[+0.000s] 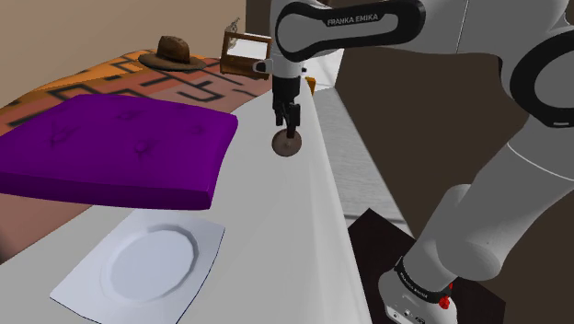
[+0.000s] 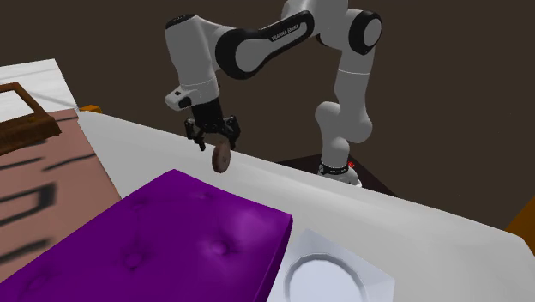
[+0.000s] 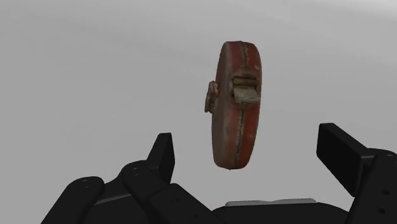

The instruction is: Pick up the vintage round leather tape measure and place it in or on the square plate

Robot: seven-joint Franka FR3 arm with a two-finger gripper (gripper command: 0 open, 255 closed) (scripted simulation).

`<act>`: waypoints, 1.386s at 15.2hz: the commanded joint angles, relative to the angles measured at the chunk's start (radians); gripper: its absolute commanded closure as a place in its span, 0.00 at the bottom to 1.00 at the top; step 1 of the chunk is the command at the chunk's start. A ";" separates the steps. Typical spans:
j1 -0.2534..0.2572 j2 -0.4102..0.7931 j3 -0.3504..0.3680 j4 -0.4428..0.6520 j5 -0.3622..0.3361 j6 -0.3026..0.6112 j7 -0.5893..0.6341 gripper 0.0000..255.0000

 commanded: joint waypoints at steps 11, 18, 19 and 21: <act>-0.001 0.010 -0.003 -0.071 0.006 0.077 -0.039 0.00; -0.001 0.010 -0.003 -0.071 0.006 0.077 -0.039 1.00; -0.001 0.010 -0.003 -0.071 0.006 0.077 -0.039 1.00; -0.001 0.011 -0.003 -0.071 0.006 0.077 -0.039 1.00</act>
